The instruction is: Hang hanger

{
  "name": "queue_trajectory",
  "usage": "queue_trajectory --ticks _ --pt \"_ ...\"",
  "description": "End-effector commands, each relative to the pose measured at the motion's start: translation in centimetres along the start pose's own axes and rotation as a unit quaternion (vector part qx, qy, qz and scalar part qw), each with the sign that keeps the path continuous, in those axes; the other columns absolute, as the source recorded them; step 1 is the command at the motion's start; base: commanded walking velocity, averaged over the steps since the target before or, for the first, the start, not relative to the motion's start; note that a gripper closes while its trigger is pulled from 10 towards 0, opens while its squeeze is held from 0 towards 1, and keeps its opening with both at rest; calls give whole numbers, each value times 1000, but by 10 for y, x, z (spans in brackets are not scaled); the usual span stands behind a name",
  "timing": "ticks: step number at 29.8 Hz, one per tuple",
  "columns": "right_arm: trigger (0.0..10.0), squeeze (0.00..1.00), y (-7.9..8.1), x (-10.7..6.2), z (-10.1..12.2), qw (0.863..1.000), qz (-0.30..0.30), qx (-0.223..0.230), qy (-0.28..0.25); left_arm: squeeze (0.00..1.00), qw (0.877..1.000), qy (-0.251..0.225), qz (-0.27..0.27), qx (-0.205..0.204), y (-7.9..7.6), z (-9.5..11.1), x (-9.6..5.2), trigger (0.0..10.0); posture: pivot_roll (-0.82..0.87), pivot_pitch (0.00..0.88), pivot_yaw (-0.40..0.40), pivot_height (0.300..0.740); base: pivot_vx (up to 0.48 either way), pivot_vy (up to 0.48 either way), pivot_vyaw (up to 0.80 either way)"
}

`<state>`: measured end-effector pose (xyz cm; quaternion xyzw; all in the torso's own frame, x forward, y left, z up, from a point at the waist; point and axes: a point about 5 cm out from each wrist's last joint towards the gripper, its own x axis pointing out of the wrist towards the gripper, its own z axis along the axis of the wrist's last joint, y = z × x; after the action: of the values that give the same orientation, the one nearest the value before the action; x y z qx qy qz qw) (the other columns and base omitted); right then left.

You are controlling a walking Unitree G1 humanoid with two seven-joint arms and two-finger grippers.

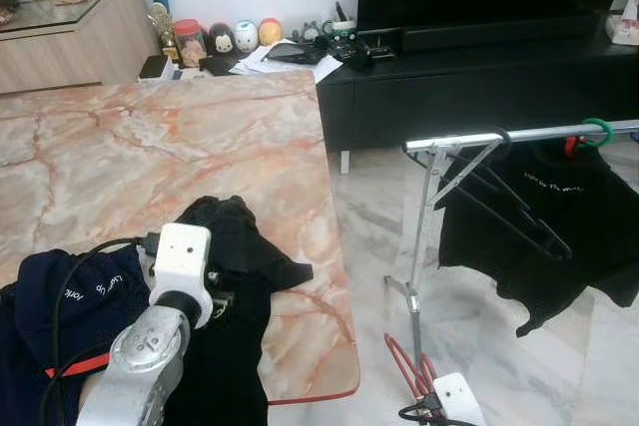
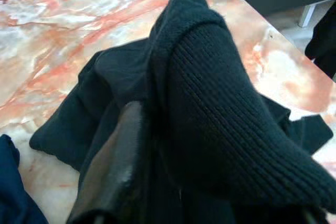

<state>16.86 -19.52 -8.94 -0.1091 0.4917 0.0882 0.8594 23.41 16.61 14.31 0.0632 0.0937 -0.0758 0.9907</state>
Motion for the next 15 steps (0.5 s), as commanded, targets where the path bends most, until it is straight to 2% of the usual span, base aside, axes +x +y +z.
queue_trajectory --ticks 1,3,4,9,11,12,15 --pt "10000 0 4 1 1 1000 2 -3 0 1000 1000 2 -23 15 -2 2 -7 10000 40 8 38 740 0 0 0" --pt "10000 0 7 1 1 1000 4 -5 1 1000 998 0 -50 29 -1 1 -17 10000 46 14 34 740 0 0 0" --pt "10000 0 7 1 1 1000 4 -5 1 1000 998 0 -50 29 -1 1 -17 10000 46 14 34 740 0 0 0" --pt "10000 0 23 3 -1 1000 11 -8 3 1000 997 14 -61 36 4 -8 -41 10000 50 18 33 740 0 0 0" --pt "10000 0 28 3 -1 1000 14 -9 3 1000 997 17 -61 34 3 -9 -46 10000 54 19 31 740 0 0 0" --pt "10000 0 38 4 1 1000 19 -11 2 1000 998 9 -56 27 1 -9 -51 10000 61 19 27 740 0 0 0" --pt "10000 0 49 5 2 1000 25 -14 1 1000 1000 -14 -19 12 5 -6 -54 10000 61 19 26 740 0 0 0"
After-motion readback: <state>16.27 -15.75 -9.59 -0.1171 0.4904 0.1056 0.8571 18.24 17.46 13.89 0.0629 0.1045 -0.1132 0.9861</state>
